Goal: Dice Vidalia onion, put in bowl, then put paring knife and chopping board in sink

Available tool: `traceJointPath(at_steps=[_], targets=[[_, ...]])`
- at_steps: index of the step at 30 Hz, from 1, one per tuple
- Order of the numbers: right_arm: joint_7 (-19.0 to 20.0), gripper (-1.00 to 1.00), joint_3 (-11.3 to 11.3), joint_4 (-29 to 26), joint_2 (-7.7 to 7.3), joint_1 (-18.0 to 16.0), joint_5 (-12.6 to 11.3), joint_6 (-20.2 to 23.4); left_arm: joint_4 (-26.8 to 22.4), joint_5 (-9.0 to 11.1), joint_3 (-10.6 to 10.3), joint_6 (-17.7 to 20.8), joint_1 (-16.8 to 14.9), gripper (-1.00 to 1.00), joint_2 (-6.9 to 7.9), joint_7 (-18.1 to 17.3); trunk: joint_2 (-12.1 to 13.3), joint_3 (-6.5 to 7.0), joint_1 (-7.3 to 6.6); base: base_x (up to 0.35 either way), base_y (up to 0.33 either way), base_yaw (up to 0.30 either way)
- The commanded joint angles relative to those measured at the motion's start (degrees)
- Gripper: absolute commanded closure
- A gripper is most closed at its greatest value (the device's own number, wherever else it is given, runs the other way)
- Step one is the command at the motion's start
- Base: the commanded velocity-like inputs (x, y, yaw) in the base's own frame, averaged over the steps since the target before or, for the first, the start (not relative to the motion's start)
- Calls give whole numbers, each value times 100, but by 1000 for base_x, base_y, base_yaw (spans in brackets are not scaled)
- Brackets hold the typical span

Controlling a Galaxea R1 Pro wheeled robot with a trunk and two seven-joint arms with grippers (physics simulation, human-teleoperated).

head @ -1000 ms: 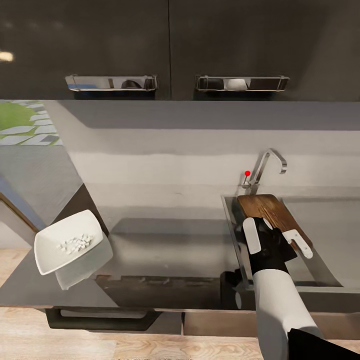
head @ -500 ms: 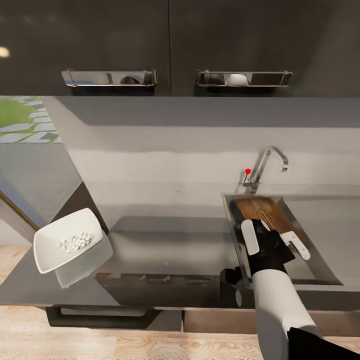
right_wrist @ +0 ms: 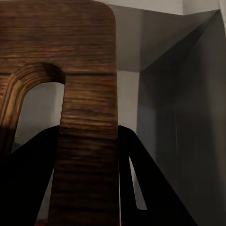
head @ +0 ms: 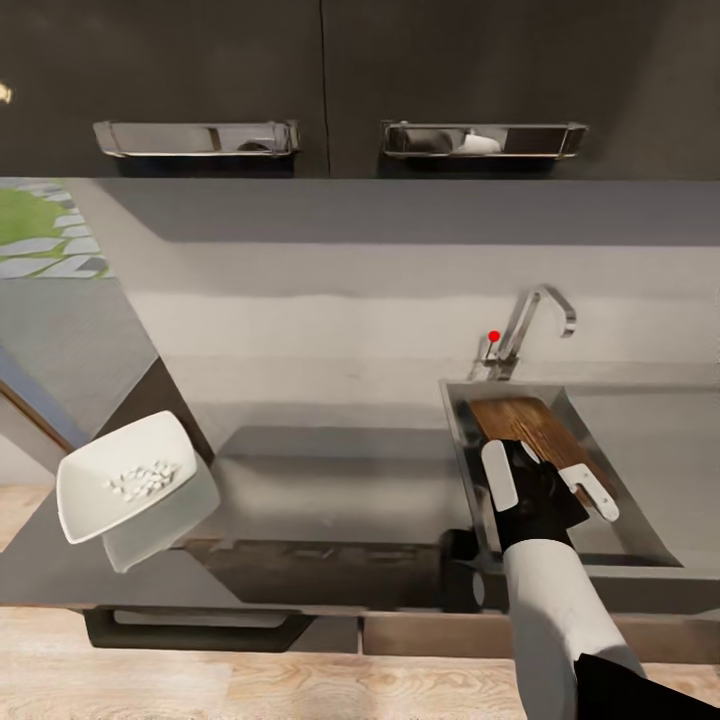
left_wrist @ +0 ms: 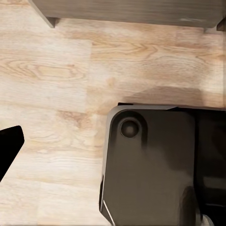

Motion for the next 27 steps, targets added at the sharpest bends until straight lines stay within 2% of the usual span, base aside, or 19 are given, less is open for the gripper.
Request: traceJointPath(at_steps=[1, 14, 27], targets=[[-10, 100, -10, 9, 4, -5, 0, 44, -9, 59, -46, -12, 1, -100, 11, 44, -12, -19, 3, 0, -120, 0], [5, 100, -13, 139, 4, -5, -3, 40, -9, 59, -46, -12, 1, -100, 11, 44, -12, -139, 3, 0, -14, 0], [21, 100, -14, 299, 4, -5, -11, -166, -9, 59, -46, -12, 1, -100, 11, 44, -12, -260, 3, 0, -26, 0]])
